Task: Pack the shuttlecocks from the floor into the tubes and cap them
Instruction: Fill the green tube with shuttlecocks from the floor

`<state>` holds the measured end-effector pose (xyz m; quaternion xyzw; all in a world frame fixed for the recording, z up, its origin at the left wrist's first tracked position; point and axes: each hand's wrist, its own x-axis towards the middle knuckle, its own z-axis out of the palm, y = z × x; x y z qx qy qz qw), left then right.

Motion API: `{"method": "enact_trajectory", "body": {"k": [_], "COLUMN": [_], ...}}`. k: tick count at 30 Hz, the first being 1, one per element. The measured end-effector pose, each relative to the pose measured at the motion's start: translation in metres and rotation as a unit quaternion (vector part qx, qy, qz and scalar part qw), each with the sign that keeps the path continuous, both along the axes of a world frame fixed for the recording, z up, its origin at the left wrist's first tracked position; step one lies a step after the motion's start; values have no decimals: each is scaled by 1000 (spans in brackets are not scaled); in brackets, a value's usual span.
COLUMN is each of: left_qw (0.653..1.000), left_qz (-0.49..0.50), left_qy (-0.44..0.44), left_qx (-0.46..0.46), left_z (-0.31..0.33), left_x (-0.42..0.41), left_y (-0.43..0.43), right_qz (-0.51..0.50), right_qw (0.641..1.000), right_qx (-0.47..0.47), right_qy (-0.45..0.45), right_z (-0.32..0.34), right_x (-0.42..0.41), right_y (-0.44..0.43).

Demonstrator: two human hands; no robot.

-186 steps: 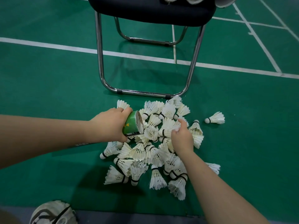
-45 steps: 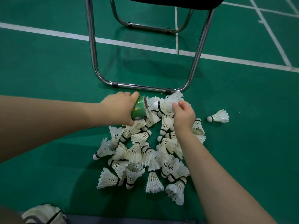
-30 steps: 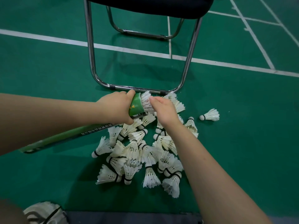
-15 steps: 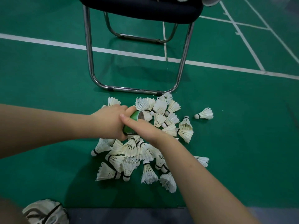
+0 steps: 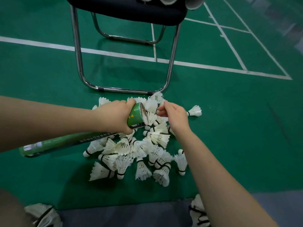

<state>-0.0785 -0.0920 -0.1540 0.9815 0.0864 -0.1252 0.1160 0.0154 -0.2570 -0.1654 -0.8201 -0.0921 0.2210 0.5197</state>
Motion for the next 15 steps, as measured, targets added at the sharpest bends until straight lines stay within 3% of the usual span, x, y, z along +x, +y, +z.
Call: {"method": "enact_trajectory", "body": {"k": [9,12,15], "left_qw": [1000,1000,999], "left_qz": [-10,-16,-26], "left_qy": [-9,-5,3], "left_qx": [17,24,35], "left_z": [13,14,10], "left_x": [20,33,44], "left_y": [-23,-33,-46], "right_qz": [-68,-19,69], "right_qw": [990,983,951], "right_qx": [-92,-177,-301], "right_qy": [81,54,12], "right_z": [-39,-57,-79], "right_x": [3,0,-3], "right_y": [-80,-102,-125]}}
